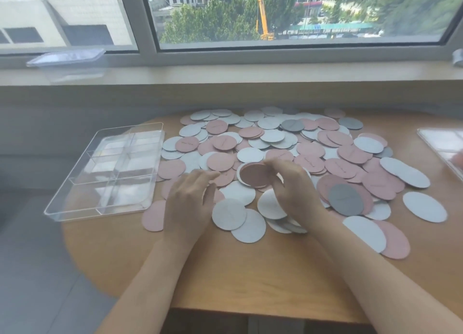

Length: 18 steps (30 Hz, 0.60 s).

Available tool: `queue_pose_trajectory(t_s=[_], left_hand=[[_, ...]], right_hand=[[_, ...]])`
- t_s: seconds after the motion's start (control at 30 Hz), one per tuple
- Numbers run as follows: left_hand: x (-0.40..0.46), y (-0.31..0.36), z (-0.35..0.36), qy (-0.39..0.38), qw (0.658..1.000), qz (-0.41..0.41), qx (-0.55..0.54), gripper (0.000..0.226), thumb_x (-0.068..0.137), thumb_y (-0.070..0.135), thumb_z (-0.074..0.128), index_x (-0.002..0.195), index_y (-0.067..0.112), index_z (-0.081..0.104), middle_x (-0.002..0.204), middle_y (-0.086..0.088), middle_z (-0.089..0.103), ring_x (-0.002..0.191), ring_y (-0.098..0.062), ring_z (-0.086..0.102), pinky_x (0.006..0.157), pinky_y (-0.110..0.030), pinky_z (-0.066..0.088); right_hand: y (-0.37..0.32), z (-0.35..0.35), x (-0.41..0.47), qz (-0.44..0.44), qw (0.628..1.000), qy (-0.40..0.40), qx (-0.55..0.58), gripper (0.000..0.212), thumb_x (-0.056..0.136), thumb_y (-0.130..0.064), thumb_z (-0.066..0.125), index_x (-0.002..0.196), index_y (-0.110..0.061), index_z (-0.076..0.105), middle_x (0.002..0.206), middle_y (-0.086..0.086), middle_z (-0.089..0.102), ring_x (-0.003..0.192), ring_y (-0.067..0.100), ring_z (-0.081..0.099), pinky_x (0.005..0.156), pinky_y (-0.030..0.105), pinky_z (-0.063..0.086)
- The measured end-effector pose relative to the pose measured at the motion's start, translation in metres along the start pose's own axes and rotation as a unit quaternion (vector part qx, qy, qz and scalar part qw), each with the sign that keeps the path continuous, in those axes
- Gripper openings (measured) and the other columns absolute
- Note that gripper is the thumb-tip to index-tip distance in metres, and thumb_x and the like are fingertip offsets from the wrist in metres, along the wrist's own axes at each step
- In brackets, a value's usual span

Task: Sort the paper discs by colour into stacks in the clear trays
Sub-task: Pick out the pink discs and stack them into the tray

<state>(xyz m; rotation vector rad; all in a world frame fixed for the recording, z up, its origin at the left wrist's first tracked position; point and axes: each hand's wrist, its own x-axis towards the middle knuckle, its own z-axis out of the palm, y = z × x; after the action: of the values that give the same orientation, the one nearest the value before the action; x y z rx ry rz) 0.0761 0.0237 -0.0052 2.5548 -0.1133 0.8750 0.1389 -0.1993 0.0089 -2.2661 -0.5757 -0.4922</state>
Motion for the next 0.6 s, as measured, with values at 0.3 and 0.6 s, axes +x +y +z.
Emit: queue_pose_trajectory(t_s=[0.3,0.6], left_hand=[[-0.013,-0.013,-0.008,-0.144,0.985,-0.082,0.055,0.05,0.087,0.05,0.046,0.128,0.027,0.065,0.114,0.007,0.059,0.114,-0.02,0.05,0.101,-0.038,0.036],[-0.008,-0.011,-0.014,-0.015,0.981,-0.151,-0.118,0.032,0.087,0.003,0.07,0.109,0.026,0.068,0.094,0.014,0.048,0.091,0.004,0.049,0.08,-0.007,0.038]], right_hand=[[0.007,-0.001,-0.013,-0.004,0.999,0.025,0.032,0.023,0.095,-0.006,0.06,0.115,-0.014,0.068,0.103,-0.007,0.07,0.088,0.004,0.051,0.083,0.008,0.034],[0.008,0.002,-0.013,0.004,0.999,-0.019,0.047,0.037,0.092,-0.001,0.059,0.125,-0.015,0.065,0.114,-0.003,0.069,0.103,0.013,0.059,0.085,0.012,0.041]])
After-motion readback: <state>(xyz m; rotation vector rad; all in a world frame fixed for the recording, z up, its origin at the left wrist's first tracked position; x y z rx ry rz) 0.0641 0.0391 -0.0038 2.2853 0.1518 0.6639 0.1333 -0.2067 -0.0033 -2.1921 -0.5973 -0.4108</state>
